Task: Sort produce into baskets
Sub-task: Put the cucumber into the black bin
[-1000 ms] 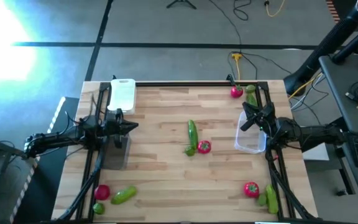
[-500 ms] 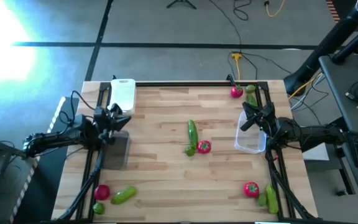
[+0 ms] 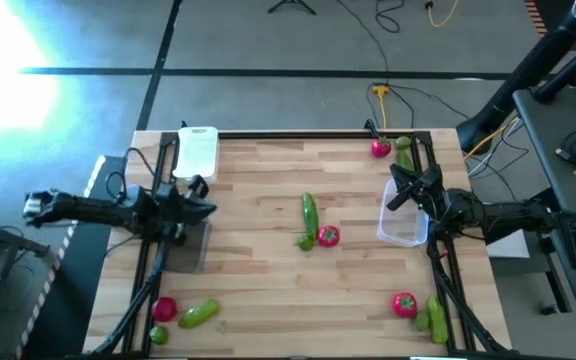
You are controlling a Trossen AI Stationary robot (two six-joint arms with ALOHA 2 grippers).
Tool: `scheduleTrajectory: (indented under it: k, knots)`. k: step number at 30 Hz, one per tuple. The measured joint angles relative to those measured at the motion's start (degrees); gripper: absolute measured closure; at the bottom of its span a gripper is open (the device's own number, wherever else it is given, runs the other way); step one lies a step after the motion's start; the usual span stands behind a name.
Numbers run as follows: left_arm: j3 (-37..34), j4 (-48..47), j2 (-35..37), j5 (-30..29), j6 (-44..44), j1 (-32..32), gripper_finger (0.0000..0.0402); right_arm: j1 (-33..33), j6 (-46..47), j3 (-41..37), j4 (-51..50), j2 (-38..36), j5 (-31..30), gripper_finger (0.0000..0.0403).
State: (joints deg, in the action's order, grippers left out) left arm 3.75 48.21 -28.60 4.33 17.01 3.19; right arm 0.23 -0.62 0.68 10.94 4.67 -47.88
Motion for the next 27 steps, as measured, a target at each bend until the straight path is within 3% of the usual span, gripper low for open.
scheduleTrajectory:
  k: [6, 10, 14, 19, 27]
  knots:
    - [10.85, -7.76, -12.21, -10.33, -2.93, 12.62, 0.0402, 0.00, 0.00, -0.01, 0.00, 0.00, 0.00, 0.0374]
    - [20.34, -26.60, -18.88, -19.25, 1.81, 20.27, 0.0402, 0.00, 0.00, 0.00, 0.00, -0.01, 0.00, 0.0374]
    - [30.00, -47.46, -25.23, -27.33, 15.05, 26.57, 0.0402, 0.00, 0.00, 0.00, -0.01, 0.00, 0.00, 0.0374]
    - [40.72, -66.64, -34.57, -27.34, 34.30, 33.71, 0.0387, 0.00, 0.00, -0.01, 0.00, 0.00, 0.00, 0.0374]
    - [59.23, -86.51, -52.26, -21.70, 54.27, 44.14, 0.0299, 0.00, 0.00, 0.01, 0.00, 0.00, 0.00, 0.0374]
